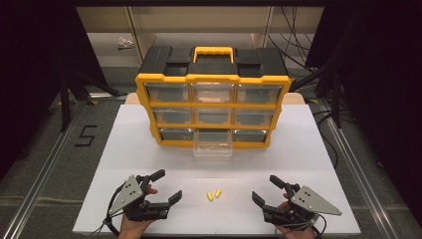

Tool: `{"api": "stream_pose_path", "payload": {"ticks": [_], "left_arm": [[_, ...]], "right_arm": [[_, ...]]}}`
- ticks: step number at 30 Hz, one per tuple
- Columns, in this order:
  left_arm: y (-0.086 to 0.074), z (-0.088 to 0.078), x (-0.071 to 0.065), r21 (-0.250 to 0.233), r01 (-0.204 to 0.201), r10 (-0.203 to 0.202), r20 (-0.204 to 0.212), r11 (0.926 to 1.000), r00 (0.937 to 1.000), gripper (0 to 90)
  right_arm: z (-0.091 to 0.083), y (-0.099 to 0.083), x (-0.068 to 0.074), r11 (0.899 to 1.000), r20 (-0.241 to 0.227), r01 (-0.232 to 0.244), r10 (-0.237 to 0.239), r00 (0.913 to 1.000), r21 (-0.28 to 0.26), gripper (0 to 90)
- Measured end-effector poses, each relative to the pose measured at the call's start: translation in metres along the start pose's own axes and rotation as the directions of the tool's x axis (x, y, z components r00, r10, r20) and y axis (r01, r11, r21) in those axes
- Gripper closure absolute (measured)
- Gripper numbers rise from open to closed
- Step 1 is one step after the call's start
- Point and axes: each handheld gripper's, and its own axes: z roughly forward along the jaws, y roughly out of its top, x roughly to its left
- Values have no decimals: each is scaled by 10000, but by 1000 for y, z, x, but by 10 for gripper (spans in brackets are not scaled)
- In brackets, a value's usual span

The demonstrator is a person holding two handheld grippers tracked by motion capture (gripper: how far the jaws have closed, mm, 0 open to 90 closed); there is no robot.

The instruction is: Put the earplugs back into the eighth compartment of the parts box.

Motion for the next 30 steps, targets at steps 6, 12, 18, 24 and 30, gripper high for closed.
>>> {"api": "stream_pose_path", "payload": {"ticks": [6, 12, 18, 24, 30], "left_arm": [[0, 0, 0, -3, -40, 40, -18, 10000, 10000, 141], [1, -1, -1, -26, -88, 88, -73, 10000, 9999, 144], [1, -1, -1, -5, -123, 123, -73, 9999, 9999, 147], [1, 0, -1, 5, -32, 32, 13, 10000, 10000, 147], [0, 0, -1, 45, -45, 45, 51, 10000, 10000, 147]], "right_arm": [[0, 0, 0, 10000, -27, -11, 11, 10000, -19, 233], [2, 2, 1, 9998, -196, 169, -167, 9997, 86, 260], [6, 5, 2, 9992, -676, 40, -12, 9977, 408, 266], [14, 13, 2, 9957, -990, 62, 30, 9951, 929, 292], [31, 28, 8, 9759, -1330, 735, -466, 9900, 2052, 321]]}}
